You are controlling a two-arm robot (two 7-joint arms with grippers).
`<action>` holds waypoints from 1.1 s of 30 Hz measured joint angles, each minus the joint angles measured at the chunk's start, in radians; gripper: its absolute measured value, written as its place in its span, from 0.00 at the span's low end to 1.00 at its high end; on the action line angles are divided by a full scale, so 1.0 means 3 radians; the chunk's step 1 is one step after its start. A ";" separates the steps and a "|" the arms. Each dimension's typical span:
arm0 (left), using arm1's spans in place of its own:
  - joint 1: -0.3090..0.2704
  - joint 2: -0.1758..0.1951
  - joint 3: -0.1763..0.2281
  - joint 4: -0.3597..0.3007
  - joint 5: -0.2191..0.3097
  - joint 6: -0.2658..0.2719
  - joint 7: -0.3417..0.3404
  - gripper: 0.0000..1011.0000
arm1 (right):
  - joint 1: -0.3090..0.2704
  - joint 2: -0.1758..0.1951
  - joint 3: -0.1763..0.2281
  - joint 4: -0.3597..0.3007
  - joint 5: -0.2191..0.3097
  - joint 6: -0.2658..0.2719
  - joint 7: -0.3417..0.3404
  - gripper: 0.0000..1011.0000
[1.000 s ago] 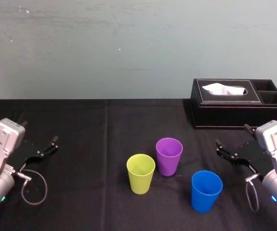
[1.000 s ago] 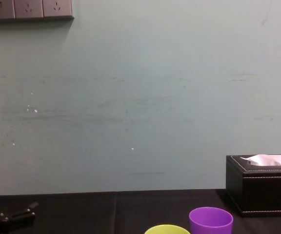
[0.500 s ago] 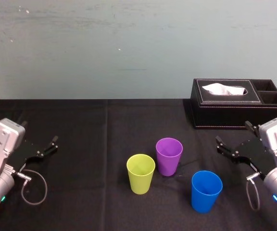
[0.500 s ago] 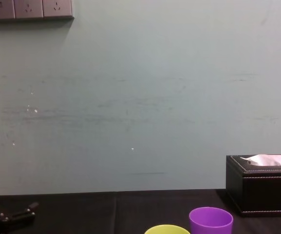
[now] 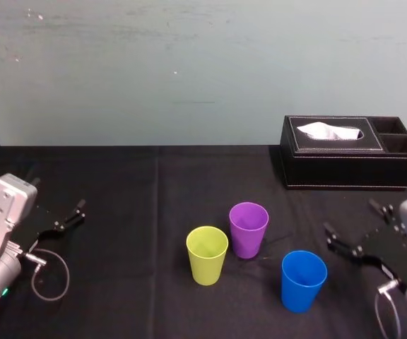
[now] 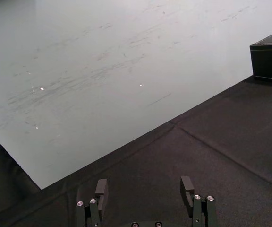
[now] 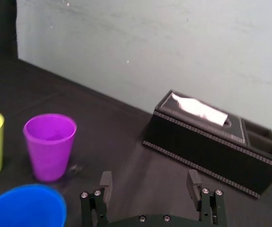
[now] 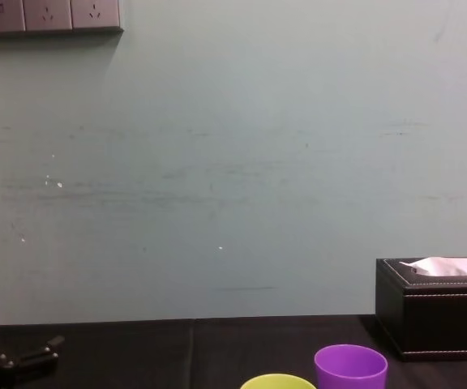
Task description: Stack the three plastic cups sequentially using one hand.
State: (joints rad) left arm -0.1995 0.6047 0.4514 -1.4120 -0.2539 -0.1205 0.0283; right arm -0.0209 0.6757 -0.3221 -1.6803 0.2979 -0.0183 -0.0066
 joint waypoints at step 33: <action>0.0000 0.0000 0.0000 0.0000 0.0000 0.0000 0.0000 0.99 | -0.0938 0.0124 0.0401 -0.0712 0.0495 0.0750 0.0400 0.99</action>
State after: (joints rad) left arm -0.1995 0.6047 0.4514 -1.4120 -0.2539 -0.1205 0.0283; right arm -0.3023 0.7131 -0.2017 -1.8940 0.4464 0.2069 0.1133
